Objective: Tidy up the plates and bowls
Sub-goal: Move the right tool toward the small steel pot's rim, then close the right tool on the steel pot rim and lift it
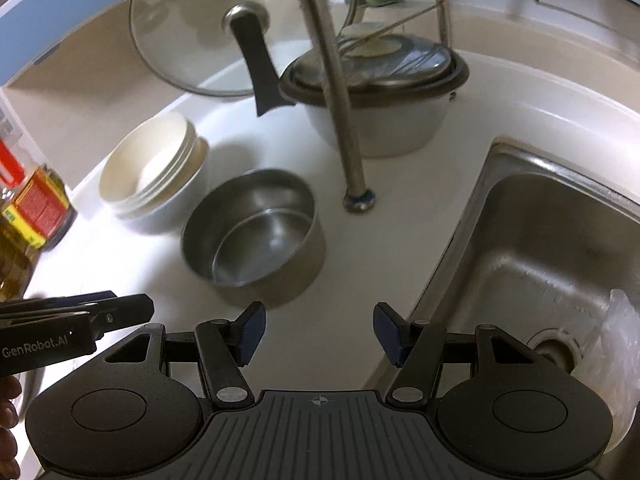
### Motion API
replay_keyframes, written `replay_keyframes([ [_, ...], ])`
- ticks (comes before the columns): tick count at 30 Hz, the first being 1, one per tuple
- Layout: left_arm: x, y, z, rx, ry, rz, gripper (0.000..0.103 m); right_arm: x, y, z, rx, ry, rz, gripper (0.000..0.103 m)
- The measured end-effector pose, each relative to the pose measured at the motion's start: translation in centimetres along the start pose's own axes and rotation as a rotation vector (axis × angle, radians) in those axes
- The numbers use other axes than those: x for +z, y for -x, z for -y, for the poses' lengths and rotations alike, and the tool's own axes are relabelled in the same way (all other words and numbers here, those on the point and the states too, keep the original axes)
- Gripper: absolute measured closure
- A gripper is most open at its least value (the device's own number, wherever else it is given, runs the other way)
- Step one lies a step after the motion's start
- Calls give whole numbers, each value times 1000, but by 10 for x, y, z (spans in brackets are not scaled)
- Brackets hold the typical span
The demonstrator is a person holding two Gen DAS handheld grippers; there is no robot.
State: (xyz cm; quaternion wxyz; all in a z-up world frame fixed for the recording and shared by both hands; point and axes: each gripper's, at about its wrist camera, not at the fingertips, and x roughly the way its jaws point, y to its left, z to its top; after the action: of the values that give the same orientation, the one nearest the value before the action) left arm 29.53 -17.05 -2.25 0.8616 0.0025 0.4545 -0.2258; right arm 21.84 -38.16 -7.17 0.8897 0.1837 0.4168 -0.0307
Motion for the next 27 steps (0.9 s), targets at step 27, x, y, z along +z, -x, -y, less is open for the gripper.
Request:
replay_keyframes([
  [27, 37, -62, 13, 24, -15, -17, 70, 35, -47, -6, -4, 39, 51, 69],
])
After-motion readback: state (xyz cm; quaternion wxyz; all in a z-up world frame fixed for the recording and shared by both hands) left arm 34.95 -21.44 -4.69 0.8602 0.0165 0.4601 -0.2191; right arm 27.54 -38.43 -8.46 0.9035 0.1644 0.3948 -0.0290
